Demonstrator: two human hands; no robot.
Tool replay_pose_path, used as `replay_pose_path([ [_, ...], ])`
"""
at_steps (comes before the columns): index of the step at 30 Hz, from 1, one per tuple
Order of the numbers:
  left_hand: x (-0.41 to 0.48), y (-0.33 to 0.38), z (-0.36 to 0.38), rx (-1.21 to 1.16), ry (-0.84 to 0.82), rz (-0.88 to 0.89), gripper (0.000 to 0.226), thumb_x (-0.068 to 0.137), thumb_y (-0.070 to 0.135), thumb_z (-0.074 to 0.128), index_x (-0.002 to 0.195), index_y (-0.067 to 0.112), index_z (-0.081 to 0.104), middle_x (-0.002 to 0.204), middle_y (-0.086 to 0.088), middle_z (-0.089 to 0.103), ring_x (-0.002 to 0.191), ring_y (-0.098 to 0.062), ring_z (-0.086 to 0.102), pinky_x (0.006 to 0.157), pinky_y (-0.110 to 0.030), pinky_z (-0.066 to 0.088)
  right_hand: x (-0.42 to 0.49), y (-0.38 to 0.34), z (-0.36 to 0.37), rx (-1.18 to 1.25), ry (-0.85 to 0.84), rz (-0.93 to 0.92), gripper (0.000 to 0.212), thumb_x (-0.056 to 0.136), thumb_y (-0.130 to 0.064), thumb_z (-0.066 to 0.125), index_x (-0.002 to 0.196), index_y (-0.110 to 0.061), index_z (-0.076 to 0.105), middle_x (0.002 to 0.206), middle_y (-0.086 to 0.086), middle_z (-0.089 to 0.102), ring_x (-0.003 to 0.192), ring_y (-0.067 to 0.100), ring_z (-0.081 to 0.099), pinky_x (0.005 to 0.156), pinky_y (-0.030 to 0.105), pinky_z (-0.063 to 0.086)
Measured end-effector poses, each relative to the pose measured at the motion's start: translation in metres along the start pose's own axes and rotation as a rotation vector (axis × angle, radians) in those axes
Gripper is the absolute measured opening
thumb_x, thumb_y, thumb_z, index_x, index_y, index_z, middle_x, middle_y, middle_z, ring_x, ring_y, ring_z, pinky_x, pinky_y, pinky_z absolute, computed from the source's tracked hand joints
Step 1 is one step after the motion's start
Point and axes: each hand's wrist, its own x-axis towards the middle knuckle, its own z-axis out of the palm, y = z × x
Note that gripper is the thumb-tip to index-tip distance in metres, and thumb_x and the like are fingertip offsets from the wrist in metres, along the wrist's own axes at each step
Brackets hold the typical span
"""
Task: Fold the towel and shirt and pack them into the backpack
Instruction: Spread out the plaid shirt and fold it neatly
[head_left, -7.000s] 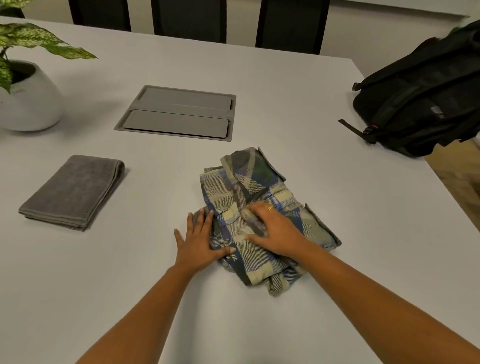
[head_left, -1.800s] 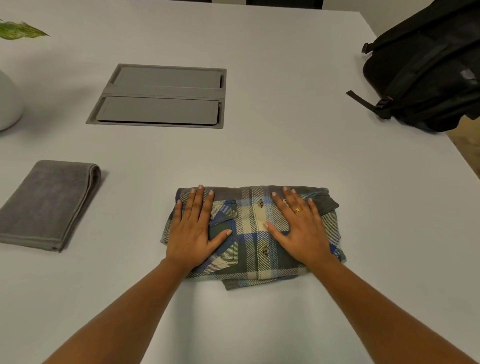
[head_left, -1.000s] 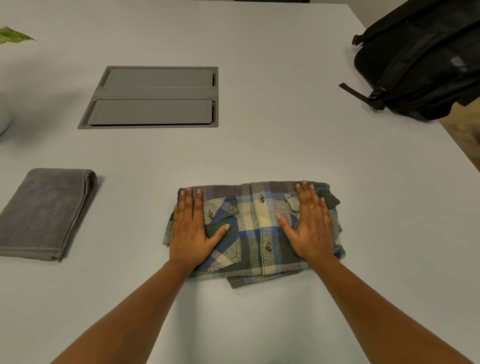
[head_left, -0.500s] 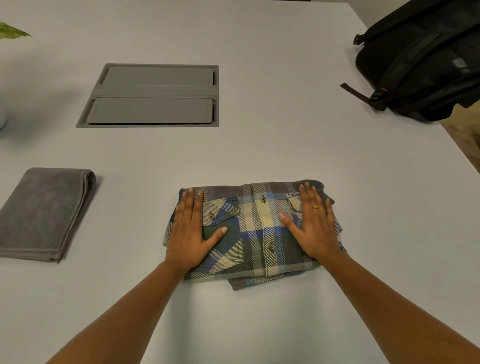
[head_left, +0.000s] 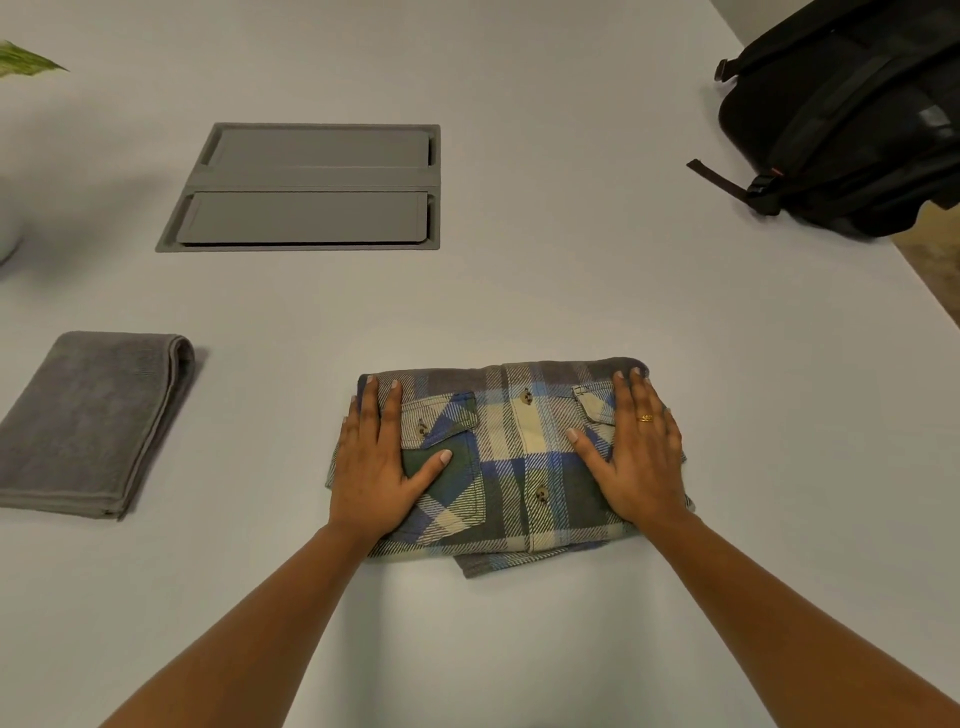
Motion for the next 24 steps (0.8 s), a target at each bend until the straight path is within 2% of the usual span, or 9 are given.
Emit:
replay_pose_path([
  [5, 0.001, 0.001, -0.002, 0.033, -0.040, -0.020, 0.105, 0.069, 0.089, 0.008, 0.149, 0.021, 0.003, 0.157, -0.007, 0.001, 0.145, -0.027, 0.005, 0.117, -0.048, 0.010, 0.001, 0.000, -0.003, -0.011, -0.022, -0.002, 0.110, 0.068, -0.088, -0.004, 0.150, -0.016, 0.009, 0.158, 0.007, 0.006, 0.145, 0.023, 0.005, 0.115, 0.040, 0.002],
  [8, 0.001, 0.005, -0.007, 0.118, -0.088, -0.072, 0.110, 0.061, 0.092, -0.003, 0.148, 0.025, -0.005, 0.157, -0.003, -0.008, 0.144, -0.026, -0.010, 0.112, -0.052, -0.009, 0.001, -0.003, -0.012, -0.065, -0.060, -0.012, 0.110, 0.066, -0.089, 0.000, 0.150, -0.017, 0.012, 0.158, 0.007, 0.010, 0.145, 0.024, 0.009, 0.114, 0.048, 0.009],
  [10, 0.002, 0.010, -0.015, 0.199, -0.095, -0.077, 0.114, 0.058, 0.091, -0.011, 0.150, 0.025, -0.001, 0.157, -0.001, -0.008, 0.142, -0.021, -0.019, 0.106, -0.052, -0.019, 0.004, -0.006, -0.025, -0.123, 0.009, -0.024, 0.096, 0.073, -0.080, 0.013, 0.144, -0.018, 0.033, 0.150, 0.007, 0.032, 0.139, 0.026, 0.026, 0.107, 0.051, 0.022],
  [12, 0.007, 0.014, -0.026, 0.188, -0.081, -0.057, 0.112, 0.061, 0.087, -0.015, 0.149, 0.023, 0.011, 0.158, -0.002, 0.001, 0.143, -0.017, -0.016, 0.107, -0.053, -0.019, 0.014, -0.008, -0.040, -0.102, 0.142, -0.067, 0.074, 0.080, -0.066, 0.024, 0.126, -0.018, 0.056, 0.133, 0.005, 0.053, 0.126, 0.026, 0.042, 0.098, 0.048, 0.030],
  [14, 0.017, 0.020, -0.038, 0.150, -0.079, -0.019, 0.108, 0.066, 0.084, -0.011, 0.146, 0.021, 0.025, 0.157, -0.002, 0.012, 0.145, -0.017, -0.007, 0.109, -0.052, -0.016, 0.033, -0.012, -0.055, -0.039, 0.128, -0.153, 0.057, 0.085, -0.055, 0.034, 0.119, -0.018, 0.062, 0.127, 0.002, 0.058, 0.122, 0.022, 0.047, 0.099, 0.043, 0.030],
  [16, 0.033, 0.028, -0.048, 0.175, -0.118, 0.054, 0.098, 0.071, 0.080, 0.000, 0.143, 0.021, 0.032, 0.156, -0.002, 0.015, 0.145, -0.018, -0.002, 0.111, -0.049, -0.013, 0.056, -0.019, -0.067, 0.034, -0.072, -0.272, 0.046, 0.090, -0.046, 0.050, 0.127, -0.020, 0.056, 0.136, 0.001, 0.052, 0.127, 0.020, 0.043, 0.106, 0.040, 0.027],
  [19, 0.066, 0.040, -0.061, 0.213, -0.299, 0.175, 0.074, 0.087, 0.066, 0.034, 0.144, 0.020, 0.030, 0.157, -0.003, 0.013, 0.145, -0.020, 0.003, 0.115, -0.044, 0.000, 0.083, -0.032, -0.077, 0.007, -0.513, -0.322, 0.067, 0.085, -0.046, 0.061, 0.142, -0.022, 0.037, 0.150, 0.001, 0.033, 0.137, 0.020, 0.030, 0.113, 0.041, 0.025],
  [21, 0.086, 0.048, -0.069, 0.186, -0.475, 0.195, 0.071, 0.089, 0.047, 0.053, 0.146, 0.016, 0.025, 0.155, -0.006, 0.019, 0.143, -0.022, 0.014, 0.114, -0.038, 0.014, 0.097, -0.038, -0.081, 0.020, -0.741, -0.279, 0.078, 0.082, -0.046, 0.064, 0.145, -0.017, 0.029, 0.151, 0.004, 0.031, 0.135, 0.022, 0.033, 0.111, 0.037, 0.028],
  [24, 0.105, 0.056, -0.071, 0.145, -0.705, 0.112, 0.079, 0.083, 0.039, 0.067, 0.145, 0.011, 0.027, 0.146, -0.009, 0.037, 0.130, -0.025, 0.039, 0.106, -0.035, 0.031, 0.108, -0.048, -0.083, -0.029, -0.856, -0.263, 0.081, 0.080, -0.043, 0.069, 0.144, -0.010, 0.031, 0.145, 0.006, 0.039, 0.129, 0.024, 0.041, 0.107, 0.035, 0.034],
])
